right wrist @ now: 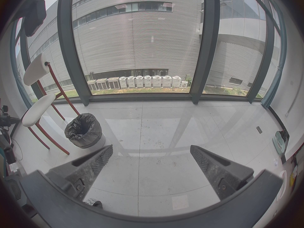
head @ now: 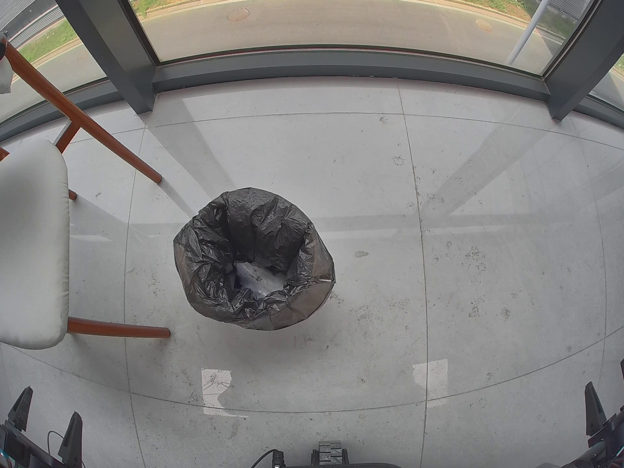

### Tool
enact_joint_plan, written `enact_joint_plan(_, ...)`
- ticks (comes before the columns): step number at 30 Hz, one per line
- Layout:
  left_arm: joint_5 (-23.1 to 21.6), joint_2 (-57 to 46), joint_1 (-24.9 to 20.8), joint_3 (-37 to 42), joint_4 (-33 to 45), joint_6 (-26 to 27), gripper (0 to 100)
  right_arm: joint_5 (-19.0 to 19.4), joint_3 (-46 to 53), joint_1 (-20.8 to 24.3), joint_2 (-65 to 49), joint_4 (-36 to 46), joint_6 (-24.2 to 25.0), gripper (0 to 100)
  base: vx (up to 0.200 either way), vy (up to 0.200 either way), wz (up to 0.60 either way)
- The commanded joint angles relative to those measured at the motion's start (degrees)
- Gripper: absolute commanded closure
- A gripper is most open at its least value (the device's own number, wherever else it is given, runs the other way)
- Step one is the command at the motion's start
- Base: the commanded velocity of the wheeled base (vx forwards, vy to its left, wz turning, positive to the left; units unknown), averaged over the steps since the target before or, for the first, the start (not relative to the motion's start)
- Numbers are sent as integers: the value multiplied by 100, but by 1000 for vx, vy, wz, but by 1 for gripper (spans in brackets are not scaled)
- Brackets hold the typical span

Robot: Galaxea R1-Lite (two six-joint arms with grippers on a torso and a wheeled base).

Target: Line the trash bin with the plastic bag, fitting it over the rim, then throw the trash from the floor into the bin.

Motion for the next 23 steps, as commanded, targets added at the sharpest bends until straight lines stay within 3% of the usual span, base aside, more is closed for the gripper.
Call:
enact_joint_plan(1,-22,21,-3,103,-69,4,0,0,99,1,-57,-1,0,0,0,0,0)
enact_joint_plan(23,-40,21,6,103,-69,4,0,9,99,1,-48,-1,-9,0,0,0,0)
